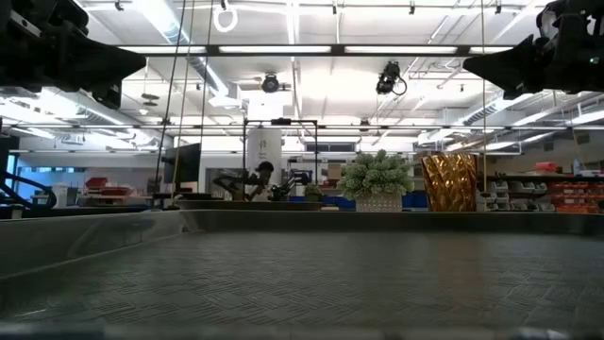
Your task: Pick and place plate/cup/fork/spoon on tray
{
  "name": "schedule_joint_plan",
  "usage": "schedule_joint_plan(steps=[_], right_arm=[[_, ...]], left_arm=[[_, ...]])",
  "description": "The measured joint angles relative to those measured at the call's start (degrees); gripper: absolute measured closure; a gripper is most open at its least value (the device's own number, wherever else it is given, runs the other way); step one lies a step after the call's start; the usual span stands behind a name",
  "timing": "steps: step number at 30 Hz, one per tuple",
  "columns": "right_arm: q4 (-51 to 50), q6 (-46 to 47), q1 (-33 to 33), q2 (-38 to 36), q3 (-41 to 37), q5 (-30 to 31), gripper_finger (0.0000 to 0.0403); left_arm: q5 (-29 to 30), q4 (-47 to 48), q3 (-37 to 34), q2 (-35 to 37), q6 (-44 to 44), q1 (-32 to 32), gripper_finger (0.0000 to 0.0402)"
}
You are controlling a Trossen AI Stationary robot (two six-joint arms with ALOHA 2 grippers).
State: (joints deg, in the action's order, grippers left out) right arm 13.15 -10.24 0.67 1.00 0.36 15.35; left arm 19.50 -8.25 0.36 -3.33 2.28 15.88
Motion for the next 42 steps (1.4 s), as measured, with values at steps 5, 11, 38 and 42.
schedule_joint_plan(steps=[5, 11, 38, 42], right_arm=[[0.00, 0.00, 0.01, -0.01, -0.02, 0.00, 0.0387], [0.00, 0.00, 0.00, -0.01, -0.01, 0.00, 0.0387], [0.00, 0.00, 0.01, -0.01, -0.02, 0.00, 0.0387], [-0.02, 0.00, 0.00, 0.00, -0.02, 0.00, 0.0387]], left_arm=[[0.00, -0.01, 0.02, -0.01, 0.01, -0.01, 0.0372], [0.00, 0.00, 0.02, -0.02, 0.00, 0.00, 0.0372], [0.00, -0.04, 0.01, 0.00, 0.01, -0.01, 0.0372], [-0.02, -4.03, 0.02, 0.00, 1.02, 0.00, 0.0372]])
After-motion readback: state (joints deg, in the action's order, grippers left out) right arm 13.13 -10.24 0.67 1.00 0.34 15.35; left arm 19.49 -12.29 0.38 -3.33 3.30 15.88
